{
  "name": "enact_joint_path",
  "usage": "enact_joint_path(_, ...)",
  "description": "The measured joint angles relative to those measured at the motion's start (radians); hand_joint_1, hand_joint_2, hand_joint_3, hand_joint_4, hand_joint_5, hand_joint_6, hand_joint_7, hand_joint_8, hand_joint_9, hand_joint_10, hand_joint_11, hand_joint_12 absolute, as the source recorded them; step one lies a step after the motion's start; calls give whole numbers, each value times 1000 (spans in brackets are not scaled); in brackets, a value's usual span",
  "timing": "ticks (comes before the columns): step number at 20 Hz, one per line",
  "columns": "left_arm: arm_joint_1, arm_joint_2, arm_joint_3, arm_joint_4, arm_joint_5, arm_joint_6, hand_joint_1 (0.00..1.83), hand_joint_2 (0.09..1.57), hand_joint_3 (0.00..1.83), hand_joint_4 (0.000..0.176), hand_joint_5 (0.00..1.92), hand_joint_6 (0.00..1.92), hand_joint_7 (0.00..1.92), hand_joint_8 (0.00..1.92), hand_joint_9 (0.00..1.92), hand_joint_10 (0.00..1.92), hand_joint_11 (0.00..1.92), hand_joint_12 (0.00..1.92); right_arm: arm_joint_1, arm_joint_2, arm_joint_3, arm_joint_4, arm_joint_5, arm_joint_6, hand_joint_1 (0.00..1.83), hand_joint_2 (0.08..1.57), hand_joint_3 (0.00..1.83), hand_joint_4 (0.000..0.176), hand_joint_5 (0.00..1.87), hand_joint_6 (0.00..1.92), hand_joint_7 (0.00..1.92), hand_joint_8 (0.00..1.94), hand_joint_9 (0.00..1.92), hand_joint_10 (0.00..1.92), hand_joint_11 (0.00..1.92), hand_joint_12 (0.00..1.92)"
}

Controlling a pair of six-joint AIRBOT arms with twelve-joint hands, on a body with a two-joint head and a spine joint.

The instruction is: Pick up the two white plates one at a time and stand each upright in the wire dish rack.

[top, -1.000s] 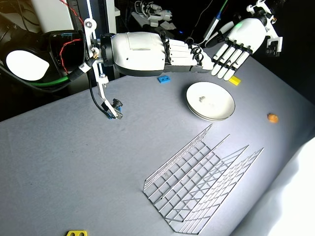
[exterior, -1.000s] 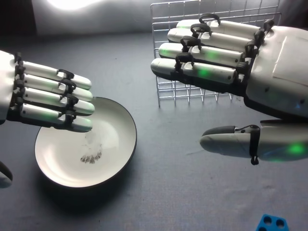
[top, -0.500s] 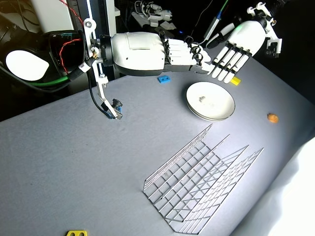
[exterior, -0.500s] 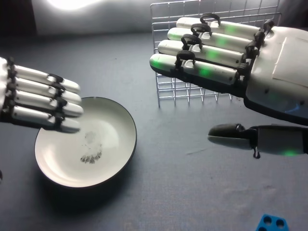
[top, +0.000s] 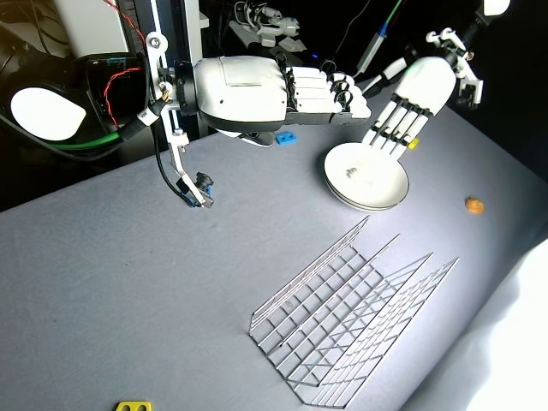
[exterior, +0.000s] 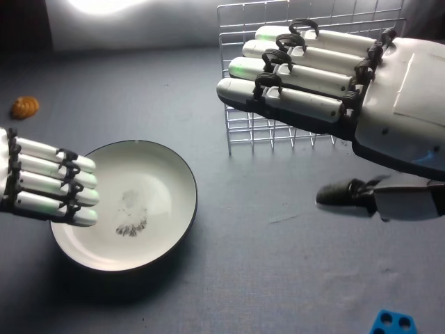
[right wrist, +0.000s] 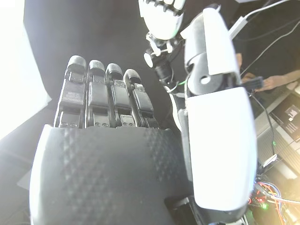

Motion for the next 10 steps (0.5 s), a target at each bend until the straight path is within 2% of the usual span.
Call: enact_joint_path(10,109,-36,14,-42,42,35,0,1149,2,0,56,5,30,4,0,0,0,0,0,0,0,0,1,-3,1101,967,9,0,10,4,0,0,0,0,37,33)
